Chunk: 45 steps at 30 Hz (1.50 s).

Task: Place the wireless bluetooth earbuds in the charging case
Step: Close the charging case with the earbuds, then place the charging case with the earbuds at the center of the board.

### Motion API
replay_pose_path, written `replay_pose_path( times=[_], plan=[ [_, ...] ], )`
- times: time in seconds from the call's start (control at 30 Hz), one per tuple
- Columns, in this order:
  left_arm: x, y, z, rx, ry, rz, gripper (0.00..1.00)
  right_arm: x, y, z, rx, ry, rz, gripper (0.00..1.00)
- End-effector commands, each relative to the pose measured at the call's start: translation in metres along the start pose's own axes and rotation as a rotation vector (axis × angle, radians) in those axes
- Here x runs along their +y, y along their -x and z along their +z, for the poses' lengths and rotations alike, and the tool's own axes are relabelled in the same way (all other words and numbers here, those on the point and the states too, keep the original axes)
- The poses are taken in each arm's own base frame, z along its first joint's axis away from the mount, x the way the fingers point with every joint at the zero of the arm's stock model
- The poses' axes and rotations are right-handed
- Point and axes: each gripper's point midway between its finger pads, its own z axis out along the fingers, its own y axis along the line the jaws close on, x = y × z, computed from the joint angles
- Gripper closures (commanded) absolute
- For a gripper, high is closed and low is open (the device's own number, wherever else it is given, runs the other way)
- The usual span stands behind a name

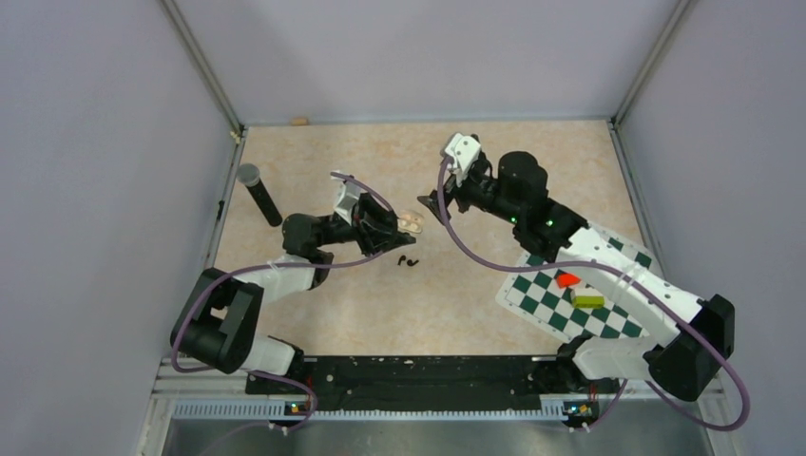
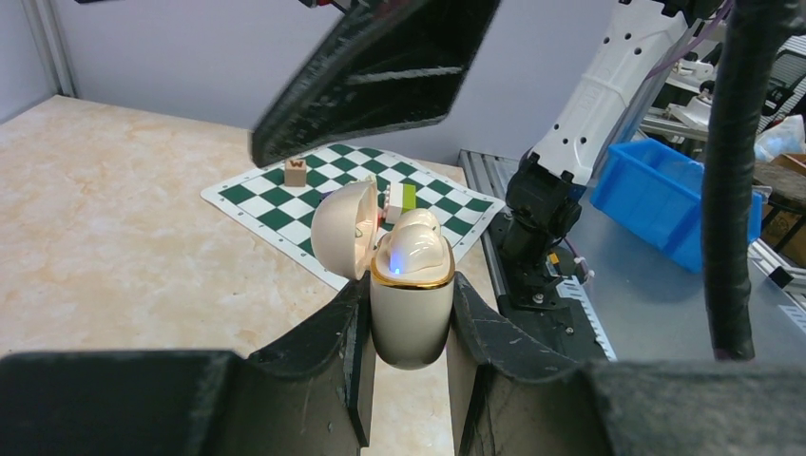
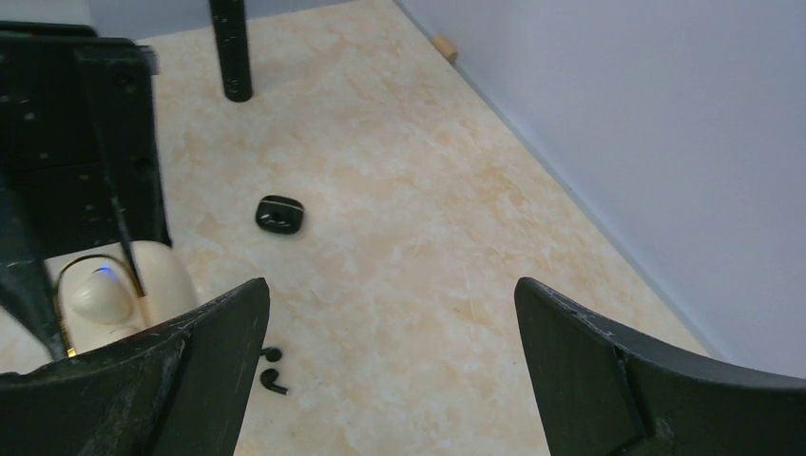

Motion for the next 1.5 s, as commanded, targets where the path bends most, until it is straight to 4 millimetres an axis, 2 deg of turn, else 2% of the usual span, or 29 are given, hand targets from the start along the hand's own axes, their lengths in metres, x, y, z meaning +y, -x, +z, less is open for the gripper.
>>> replay_pose_path(
  times=[0.0, 0.13, 0.2, 0.37, 0.47, 0.57, 0.6, 0.67, 0.7, 0.73, 0.8, 0.87, 0.97, 1.07, 1.13, 1.23, 1.33, 1.47],
  plan=[
    [0.003, 0.016, 0.006, -0.029, -0.005, 0.064, 1.0, 0.033, 0.024, -0.014, -0.082, 0.179, -0.016, 0.01],
    [0.003, 0.015, 0.006, -0.026, -0.005, 0.064, 1.0, 0.06, 0.028, -0.026, -0.084, 0.332, -0.022, 0.01],
    [0.003, 0.015, 0.006, -0.027, -0.004, 0.064, 1.0, 0.066, 0.035, -0.033, -0.099, 0.373, -0.021, 0.01],
    [0.004, 0.014, 0.006, -0.025, -0.003, 0.062, 1.0, 0.06, 0.061, -0.048, -0.148, 0.356, 0.02, 0.01],
    [0.006, 0.013, 0.007, -0.023, 0.003, 0.055, 1.0, 0.04, 0.071, -0.053, -0.165, 0.259, 0.027, 0.01],
    [0.01, 0.011, 0.007, -0.023, 0.014, 0.046, 1.0, 0.007, 0.076, -0.056, -0.175, 0.084, 0.03, 0.01],
    [0.011, 0.011, 0.008, -0.023, 0.017, 0.042, 1.0, -0.01, 0.076, -0.056, -0.179, -0.01, 0.042, 0.01],
    [0.016, 0.01, 0.009, -0.021, 0.036, 0.022, 1.0, -0.064, 0.075, -0.064, -0.19, -0.32, 0.069, 0.01],
    [0.022, 0.005, 0.01, -0.006, 0.05, -0.011, 1.0, -0.096, 0.074, -0.075, -0.193, -0.513, 0.083, 0.01],
    [0.027, 0.004, 0.012, 0.007, 0.059, -0.028, 1.0, -0.128, 0.065, -0.094, -0.156, -0.718, 0.083, 0.01],
    [0.036, 0.001, 0.017, 0.033, 0.067, -0.073, 1.0, -0.158, 0.055, -0.119, -0.123, -0.905, 0.057, 0.01],
    [0.048, -0.006, 0.022, 0.044, 0.091, -0.129, 1.0, -0.17, 0.051, -0.136, -0.121, -0.953, 0.023, 0.01],
    [0.067, -0.018, 0.029, 0.057, 0.134, -0.205, 1.0, -0.168, 0.036, -0.152, -0.111, -0.972, -0.05, 0.01],
    [0.096, -0.03, 0.037, 0.049, 0.212, -0.312, 1.0, -0.168, 0.024, -0.17, -0.141, -1.02, -0.101, 0.01],
    [0.117, -0.04, 0.042, 0.042, 0.276, -0.4, 1.0, -0.177, 0.015, -0.178, -0.153, -1.056, -0.111, 0.01],
    [0.151, -0.064, 0.048, 0.06, 0.38, -0.543, 1.0, -0.186, 0.008, -0.182, -0.132, -1.097, -0.117, 0.01],
    [0.173, -0.083, 0.061, 0.09, 0.433, -0.651, 1.0, -0.185, 0.005, -0.18, -0.132, -1.089, -0.12, 0.01],
    [0.193, -0.133, 0.075, 0.252, 0.539, -0.817, 1.0, -0.183, -0.001, -0.176, -0.126, -1.077, -0.138, 0.01]
  ],
)
